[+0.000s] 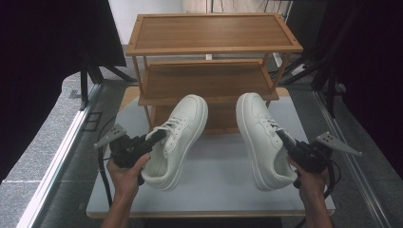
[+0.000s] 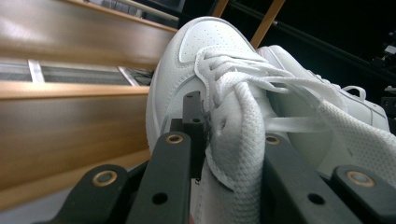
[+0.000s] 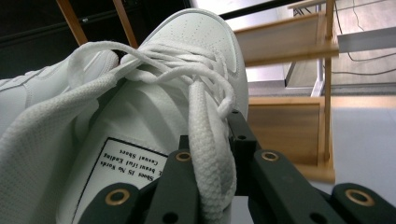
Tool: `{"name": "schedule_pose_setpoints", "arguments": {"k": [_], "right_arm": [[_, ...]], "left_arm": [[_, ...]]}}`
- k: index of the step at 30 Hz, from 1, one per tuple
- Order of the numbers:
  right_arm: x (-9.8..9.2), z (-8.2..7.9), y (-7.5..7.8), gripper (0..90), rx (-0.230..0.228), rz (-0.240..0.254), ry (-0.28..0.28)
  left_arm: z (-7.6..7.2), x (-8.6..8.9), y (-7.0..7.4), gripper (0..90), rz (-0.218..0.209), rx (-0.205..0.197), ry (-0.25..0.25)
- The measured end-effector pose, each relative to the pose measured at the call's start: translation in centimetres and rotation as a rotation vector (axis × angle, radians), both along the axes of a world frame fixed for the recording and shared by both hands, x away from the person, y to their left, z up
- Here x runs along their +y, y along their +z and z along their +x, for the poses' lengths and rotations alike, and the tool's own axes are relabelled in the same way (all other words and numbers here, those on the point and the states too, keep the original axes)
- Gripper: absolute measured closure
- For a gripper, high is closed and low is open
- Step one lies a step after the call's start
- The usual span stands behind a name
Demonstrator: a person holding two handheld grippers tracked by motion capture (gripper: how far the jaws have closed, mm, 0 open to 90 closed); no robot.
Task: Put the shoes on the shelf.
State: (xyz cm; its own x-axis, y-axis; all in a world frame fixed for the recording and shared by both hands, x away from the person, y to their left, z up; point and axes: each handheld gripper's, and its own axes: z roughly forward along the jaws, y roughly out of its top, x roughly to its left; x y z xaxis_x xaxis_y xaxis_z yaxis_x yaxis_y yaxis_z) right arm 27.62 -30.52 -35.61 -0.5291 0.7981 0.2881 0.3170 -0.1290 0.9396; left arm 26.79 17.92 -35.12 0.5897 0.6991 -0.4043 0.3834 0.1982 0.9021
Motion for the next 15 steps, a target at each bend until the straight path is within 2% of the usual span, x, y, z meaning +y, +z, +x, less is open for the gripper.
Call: {"name": "schedule_pose_setpoints", "arguments": {"k": [5,8,10,12,13,14,15], "right_arm": [[0.4,1.9,2.1,84.8,-0.005,0.026,-0.034],[0.7,2.6,2.9,84.8,-0.007,0.026,-0.041],[1.1,3.9,4.0,84.8,-0.007,0.019,-0.044],[1.3,4.3,4.4,84.8,-0.008,0.017,-0.043],[1.7,5.2,4.9,84.8,-0.004,0.018,-0.042],[1.7,5.2,4.9,84.8,-0.004,0.018,-0.042],[2.1,6.1,5.4,84.8,0.002,0.019,-0.044]], "left_arm": [[2.1,-0.8,2.0,81.2,-0.014,-0.012,0.012],[2.9,-1.0,2.8,81.1,-0.006,-0.017,0.029],[3.6,-1.1,3.5,80.9,0.002,-0.026,0.043],[4.5,-1.2,4.0,80.8,-0.012,-0.016,0.039],[5.7,-1.2,4.2,80.8,-0.042,0.001,0.037],[5.7,-1.2,4.2,80.9,-0.042,0.001,0.037],[6.4,-1.3,4.4,80.9,-0.047,0.0,0.054]]}}
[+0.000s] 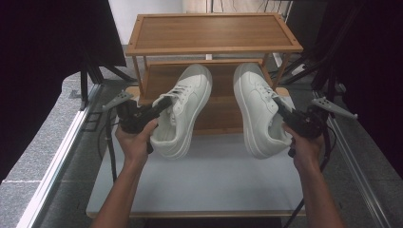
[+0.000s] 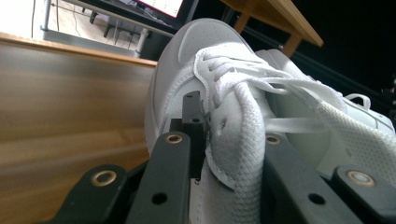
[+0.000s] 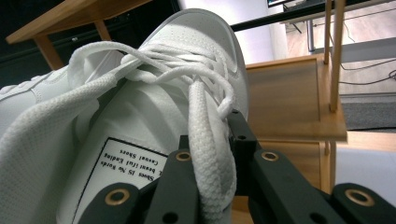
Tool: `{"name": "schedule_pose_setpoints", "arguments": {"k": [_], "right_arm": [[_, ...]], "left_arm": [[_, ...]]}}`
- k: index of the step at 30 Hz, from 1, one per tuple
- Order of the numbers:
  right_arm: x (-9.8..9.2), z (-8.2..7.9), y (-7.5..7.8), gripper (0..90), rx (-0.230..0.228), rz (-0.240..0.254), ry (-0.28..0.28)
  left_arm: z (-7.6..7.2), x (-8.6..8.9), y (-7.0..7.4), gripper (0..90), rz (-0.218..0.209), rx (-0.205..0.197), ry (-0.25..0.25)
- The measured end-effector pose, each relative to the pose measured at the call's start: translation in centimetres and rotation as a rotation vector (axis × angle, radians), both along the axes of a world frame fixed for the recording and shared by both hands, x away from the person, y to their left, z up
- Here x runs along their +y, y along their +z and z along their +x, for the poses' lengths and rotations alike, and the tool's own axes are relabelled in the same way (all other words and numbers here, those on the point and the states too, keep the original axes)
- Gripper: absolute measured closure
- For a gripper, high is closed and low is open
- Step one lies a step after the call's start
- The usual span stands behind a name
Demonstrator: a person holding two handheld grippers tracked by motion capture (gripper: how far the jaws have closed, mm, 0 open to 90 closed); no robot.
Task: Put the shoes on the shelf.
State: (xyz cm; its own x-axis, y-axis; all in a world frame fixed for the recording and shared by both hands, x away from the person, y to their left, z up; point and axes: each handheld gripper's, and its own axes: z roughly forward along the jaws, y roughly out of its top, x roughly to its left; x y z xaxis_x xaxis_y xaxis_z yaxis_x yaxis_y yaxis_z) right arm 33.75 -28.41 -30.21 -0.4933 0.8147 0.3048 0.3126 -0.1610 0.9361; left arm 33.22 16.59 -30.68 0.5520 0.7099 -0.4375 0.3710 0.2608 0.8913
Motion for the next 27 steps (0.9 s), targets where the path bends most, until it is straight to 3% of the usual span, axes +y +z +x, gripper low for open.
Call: {"name": "schedule_pose_setpoints", "arguments": {"k": [7,12,17,22,27], "right_arm": [[1.8,2.4,0.8,84.8,0.032,-0.01,-0.003],[3.2,4.4,0.8,84.7,0.066,0.031,-0.032],[3.8,5.9,1.0,84.8,0.078,0.026,-0.053],[4.4,7.0,0.9,84.7,0.093,0.009,-0.065],[5.3,8.0,1.0,84.7,0.097,0.011,-0.076]], "left_arm": [[1.6,-0.5,0.3,80.8,0.006,0.015,0.034],[3.1,-1.4,0.4,80.5,-0.041,0.035,0.057],[4.1,-1.7,1.0,80.5,-0.01,0.029,0.076],[5.0,-1.8,1.1,80.5,-0.023,0.035,0.092],[6.3,-2.8,1.1,80.4,-0.013,0.038,0.142]]}}
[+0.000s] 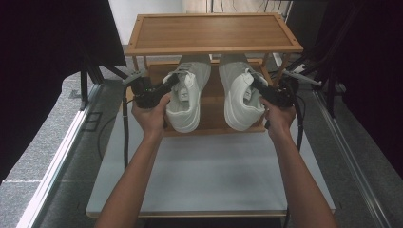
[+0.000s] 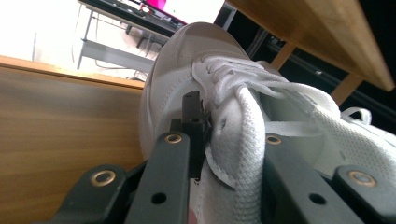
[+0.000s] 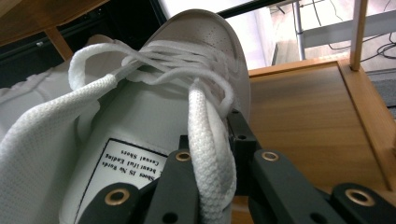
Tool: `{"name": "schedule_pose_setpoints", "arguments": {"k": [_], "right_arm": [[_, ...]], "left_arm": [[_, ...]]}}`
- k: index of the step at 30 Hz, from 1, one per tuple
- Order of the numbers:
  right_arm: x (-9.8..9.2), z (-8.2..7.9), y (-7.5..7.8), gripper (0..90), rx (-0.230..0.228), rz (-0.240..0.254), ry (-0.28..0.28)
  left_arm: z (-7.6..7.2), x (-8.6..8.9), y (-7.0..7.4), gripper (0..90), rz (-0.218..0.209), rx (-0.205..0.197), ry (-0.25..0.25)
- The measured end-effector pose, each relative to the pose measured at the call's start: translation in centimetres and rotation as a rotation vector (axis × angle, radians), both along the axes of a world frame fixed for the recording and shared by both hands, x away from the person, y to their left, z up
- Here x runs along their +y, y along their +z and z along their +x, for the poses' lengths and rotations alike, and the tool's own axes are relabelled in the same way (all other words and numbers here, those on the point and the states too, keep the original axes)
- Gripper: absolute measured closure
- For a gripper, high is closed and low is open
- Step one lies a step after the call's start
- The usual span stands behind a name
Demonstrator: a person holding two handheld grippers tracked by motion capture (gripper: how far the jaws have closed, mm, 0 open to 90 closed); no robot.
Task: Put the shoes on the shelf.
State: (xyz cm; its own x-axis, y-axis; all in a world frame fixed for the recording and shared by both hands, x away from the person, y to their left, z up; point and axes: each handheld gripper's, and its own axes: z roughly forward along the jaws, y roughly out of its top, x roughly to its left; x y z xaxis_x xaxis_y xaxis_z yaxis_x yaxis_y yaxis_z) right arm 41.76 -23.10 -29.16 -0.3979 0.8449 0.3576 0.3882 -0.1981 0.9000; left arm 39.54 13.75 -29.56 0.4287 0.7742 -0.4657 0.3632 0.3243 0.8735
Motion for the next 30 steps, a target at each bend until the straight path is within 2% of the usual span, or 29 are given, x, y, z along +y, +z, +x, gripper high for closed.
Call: {"name": "schedule_pose_setpoints", "arguments": {"k": [4,10,11,18,22,27,29,30], "right_arm": [[0.6,0.7,0.2,84.6,0.004,-0.003,-0.01],[1.9,1.8,0.4,84.7,0.012,-0.042,-0.036],[2.2,2.1,0.4,84.6,0.024,-0.046,-0.036],[2.8,3.0,-0.1,84.5,0.037,-0.047,-0.055],[2.9,3.5,0.1,84.2,0.035,-0.061,-0.058],[3.2,3.7,0.1,80.8,0.029,-0.065,-0.056],[3.5,3.6,0.3,71.2,0.009,-0.034,-0.027],[3.5,3.6,0.3,71.2,0.009,-0.034,-0.027]], "left_arm": [[0.8,-0.4,-0.2,80.1,-0.019,0.012,0.015],[2.0,-1.1,-0.2,79.8,-0.037,0.018,0.034],[2.2,-1.3,-0.1,79.7,-0.041,0.018,0.034],[2.8,-1.7,-0.6,78.7,-0.047,0.042,0.07],[3.3,-2.0,-1.0,77.2,-0.036,0.061,0.08],[3.5,-2.8,-1.1,72.8,-0.026,0.056,0.071],[3.9,-3.2,-1.1,66.5,-0.032,0.062,0.044],[3.9,-3.2,-1.1,61.6,-0.032,0.062,0.044]]}}
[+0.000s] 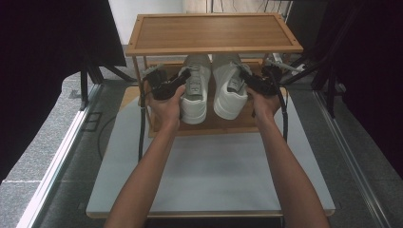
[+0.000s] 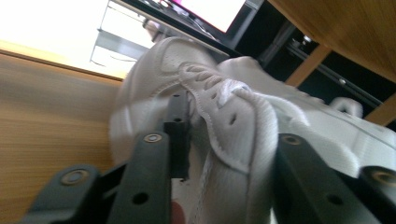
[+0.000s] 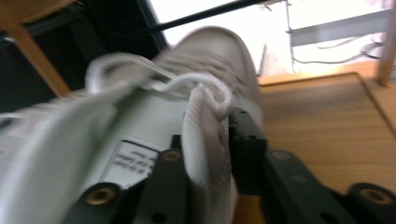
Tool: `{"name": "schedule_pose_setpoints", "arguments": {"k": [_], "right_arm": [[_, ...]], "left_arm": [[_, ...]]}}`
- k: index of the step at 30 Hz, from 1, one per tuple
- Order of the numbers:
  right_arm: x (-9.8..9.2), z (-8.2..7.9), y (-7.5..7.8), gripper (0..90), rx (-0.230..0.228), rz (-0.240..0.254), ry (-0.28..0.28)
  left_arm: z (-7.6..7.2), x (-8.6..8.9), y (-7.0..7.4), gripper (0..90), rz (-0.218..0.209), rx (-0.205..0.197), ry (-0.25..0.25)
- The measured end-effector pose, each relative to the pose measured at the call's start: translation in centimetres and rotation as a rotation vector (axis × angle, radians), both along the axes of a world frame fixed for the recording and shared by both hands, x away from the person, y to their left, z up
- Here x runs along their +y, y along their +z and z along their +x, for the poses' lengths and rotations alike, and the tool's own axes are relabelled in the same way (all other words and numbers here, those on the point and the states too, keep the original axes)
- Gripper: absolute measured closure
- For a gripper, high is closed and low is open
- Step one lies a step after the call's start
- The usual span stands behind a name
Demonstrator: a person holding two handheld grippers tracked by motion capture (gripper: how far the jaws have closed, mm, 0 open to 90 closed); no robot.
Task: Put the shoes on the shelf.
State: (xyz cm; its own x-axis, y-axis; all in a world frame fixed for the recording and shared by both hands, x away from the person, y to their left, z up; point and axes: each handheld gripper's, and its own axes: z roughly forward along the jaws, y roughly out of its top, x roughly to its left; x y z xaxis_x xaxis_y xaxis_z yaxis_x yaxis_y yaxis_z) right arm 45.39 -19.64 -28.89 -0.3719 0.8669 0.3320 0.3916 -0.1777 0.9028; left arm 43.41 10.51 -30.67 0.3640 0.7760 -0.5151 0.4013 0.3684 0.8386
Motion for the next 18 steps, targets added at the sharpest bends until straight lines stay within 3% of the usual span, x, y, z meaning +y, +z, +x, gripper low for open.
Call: {"name": "schedule_pose_setpoints", "arguments": {"k": [3,4,5,7,12,13,16,18], "right_arm": [[0.9,-0.2,0.1,63.7,-0.004,-0.004,0.021],[1.2,-0.2,0.0,61.6,-0.009,-0.014,0.029],[1.4,-0.3,0.0,60.5,-0.015,-0.021,0.032],[1.6,-0.3,0.0,55.8,-0.016,-0.024,0.026],[1.2,-0.4,-0.2,49.1,-0.018,-0.005,0.032],[1.2,-0.6,-0.1,47.6,-0.033,0.023,0.054],[1.4,-1.0,0.0,47.7,-0.038,0.011,0.056],[1.2,-1.9,0.3,47.9,-0.063,0.003,0.062]], "left_arm": [[0.6,0.4,0.0,49.9,-0.064,0.007,-0.041],[0.6,0.8,0.2,49.4,-0.101,0.001,-0.042],[0.5,1.1,0.4,48.5,-0.106,-0.007,-0.049],[0.1,1.2,0.6,48.4,-0.036,-0.017,-0.083],[-0.8,1.7,0.6,48.7,-0.043,-0.039,-0.094],[-1.2,1.9,0.5,49.6,-0.015,-0.048,-0.102],[-1.7,2.1,0.4,52.9,-0.013,-0.051,-0.114],[-2.8,2.6,0.4,56.7,0.021,-0.072,-0.118]]}}
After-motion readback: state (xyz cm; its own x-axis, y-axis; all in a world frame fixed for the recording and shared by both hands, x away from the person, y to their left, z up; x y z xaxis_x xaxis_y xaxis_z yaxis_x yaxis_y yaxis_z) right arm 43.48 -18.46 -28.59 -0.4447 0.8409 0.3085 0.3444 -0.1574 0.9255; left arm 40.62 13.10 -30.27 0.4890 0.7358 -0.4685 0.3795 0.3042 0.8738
